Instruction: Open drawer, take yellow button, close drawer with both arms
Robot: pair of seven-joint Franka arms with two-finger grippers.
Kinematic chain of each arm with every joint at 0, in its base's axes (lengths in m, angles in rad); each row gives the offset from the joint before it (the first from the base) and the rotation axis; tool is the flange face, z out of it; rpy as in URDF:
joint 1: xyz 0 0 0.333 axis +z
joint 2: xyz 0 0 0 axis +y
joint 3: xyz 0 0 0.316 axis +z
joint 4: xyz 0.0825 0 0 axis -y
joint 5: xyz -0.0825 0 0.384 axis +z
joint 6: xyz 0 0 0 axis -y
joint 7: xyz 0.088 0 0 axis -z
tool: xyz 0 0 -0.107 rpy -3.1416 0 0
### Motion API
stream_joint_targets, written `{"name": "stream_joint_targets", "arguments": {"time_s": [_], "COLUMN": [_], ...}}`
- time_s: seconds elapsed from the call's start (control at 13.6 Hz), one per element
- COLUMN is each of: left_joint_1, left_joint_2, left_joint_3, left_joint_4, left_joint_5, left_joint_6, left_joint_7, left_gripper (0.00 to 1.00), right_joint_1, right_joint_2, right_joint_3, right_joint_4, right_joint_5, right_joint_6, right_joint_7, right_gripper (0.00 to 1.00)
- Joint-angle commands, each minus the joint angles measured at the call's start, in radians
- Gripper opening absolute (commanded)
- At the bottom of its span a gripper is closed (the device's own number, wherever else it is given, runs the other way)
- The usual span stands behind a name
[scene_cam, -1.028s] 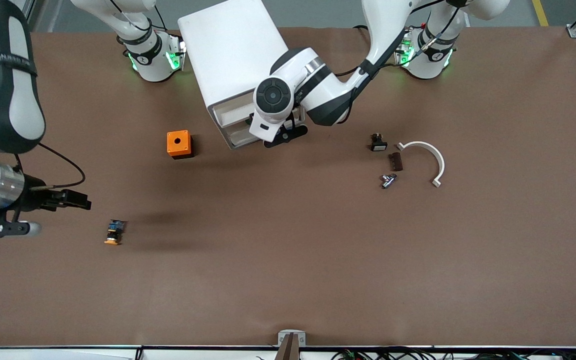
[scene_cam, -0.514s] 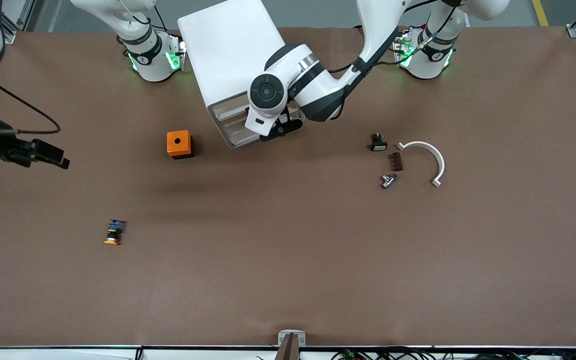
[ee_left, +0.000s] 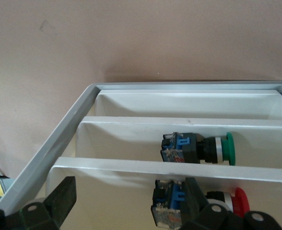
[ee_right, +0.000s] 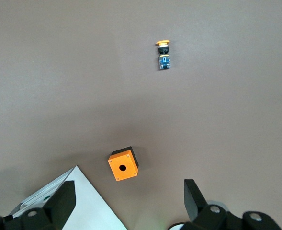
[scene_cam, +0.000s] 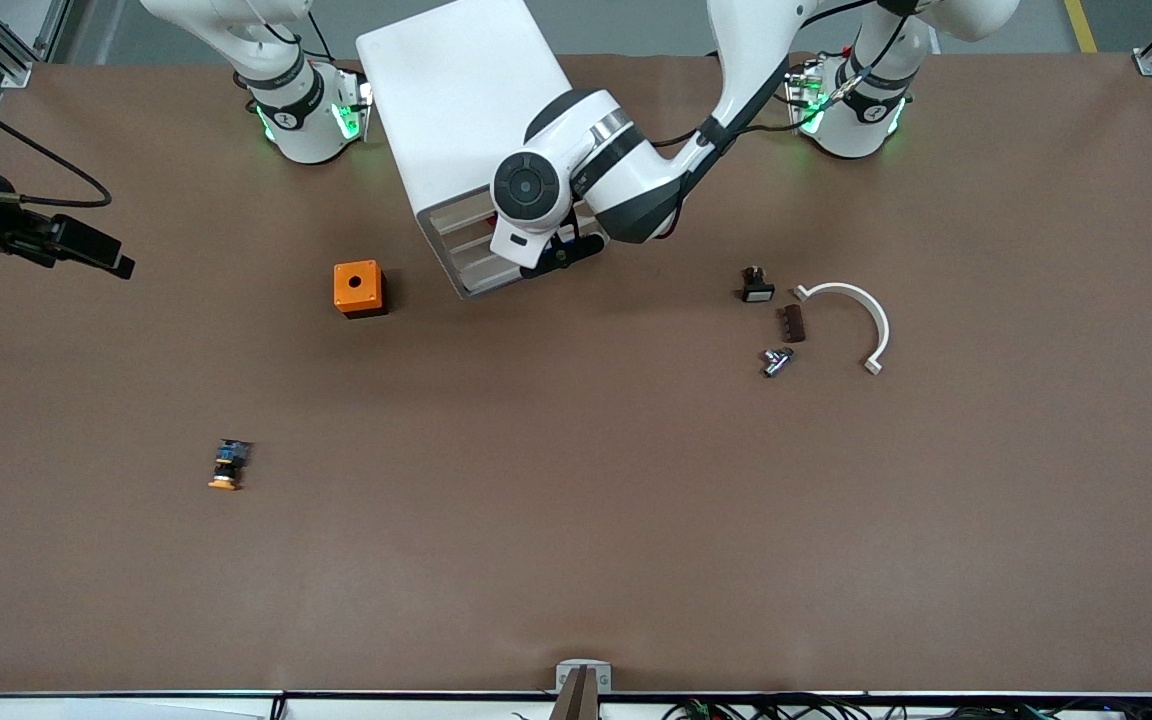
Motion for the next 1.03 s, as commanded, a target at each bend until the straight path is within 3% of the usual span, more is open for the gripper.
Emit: {"name": "stream_joint_targets", "arguments": {"time_s": [0.0, 0.22, 0.66, 0.95], "left_joint_1": [0.065, 0.166, 0.348, 0.502], "left_joint_2": [-0.019, -0.019, -0.094, -0.174], "left_joint_3": [0.002, 0.007, 0.013, 0.013], "left_joint_4": [0.001, 0.045, 0.071, 0.070], "left_joint_5": [-0.012, 0.022, 0.389, 0.400], "left_joint_6": [-0.022, -0.020, -0.019, -0.024], "left_joint_7": [0.009, 0.009, 0.016, 0.166], "left_gripper": [1.00, 1.00, 1.00, 1.00], "right_joint_1": [0.015, 0.023, 0.021, 0.021], "right_joint_2": [-0.035, -0.043, -0.059, -0.059], "right_joint_3": [0.003, 0.003, 0.003, 0.003], "right_joint_4": [-0.031, -0.039, -0.073, -0.071], "right_joint_5": [-0.022, -0.039, -0.039, -0.040], "right_joint_6": [0.003, 0.041, 0.077, 0.075], "right_joint_7": [0.025, 0.027, 0.022, 0.017], "right_gripper": [1.00, 1.00, 1.00, 1.00]}}
